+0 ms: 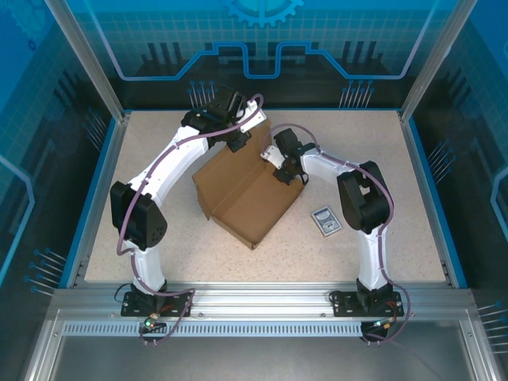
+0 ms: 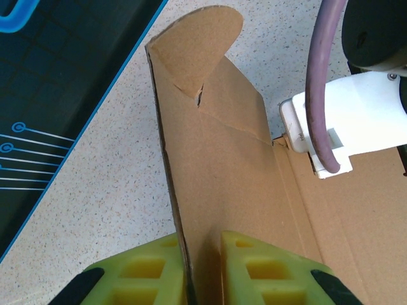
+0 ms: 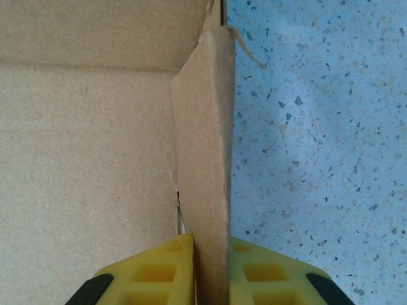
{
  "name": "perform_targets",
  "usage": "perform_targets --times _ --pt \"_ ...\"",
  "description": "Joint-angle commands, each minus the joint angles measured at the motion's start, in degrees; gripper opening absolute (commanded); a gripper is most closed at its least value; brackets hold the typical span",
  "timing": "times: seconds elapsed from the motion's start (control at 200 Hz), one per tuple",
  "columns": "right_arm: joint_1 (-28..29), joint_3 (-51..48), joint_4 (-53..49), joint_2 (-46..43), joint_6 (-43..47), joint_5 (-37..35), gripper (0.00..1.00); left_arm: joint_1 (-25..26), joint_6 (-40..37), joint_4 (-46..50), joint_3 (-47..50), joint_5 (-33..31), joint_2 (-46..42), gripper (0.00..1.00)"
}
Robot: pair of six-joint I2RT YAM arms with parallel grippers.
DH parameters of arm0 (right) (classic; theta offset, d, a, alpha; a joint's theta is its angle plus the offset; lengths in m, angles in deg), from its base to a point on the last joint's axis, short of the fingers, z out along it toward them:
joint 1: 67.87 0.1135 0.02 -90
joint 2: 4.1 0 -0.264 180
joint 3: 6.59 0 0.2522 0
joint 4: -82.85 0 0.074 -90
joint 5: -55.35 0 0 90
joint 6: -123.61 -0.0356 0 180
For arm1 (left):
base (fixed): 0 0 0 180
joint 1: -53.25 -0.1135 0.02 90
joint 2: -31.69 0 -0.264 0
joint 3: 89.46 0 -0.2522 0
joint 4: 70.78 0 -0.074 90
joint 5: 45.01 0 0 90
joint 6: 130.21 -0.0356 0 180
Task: Fold the paper box
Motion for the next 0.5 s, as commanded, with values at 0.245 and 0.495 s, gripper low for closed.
perform_targets --times 0.245,0.495 --pt "-0.6 -2.4 -2.8 -0.8 -3.5 -1.8 0.15 0.3 0.3 -1.8 0.2 -0.6 -1.2 0.28" --pt "-1.3 -6.3 -2.2 -5.0 -7.8 -0.4 0.15 0.3 2.4 -3.2 1.0 1.2 -2.8 0.44"
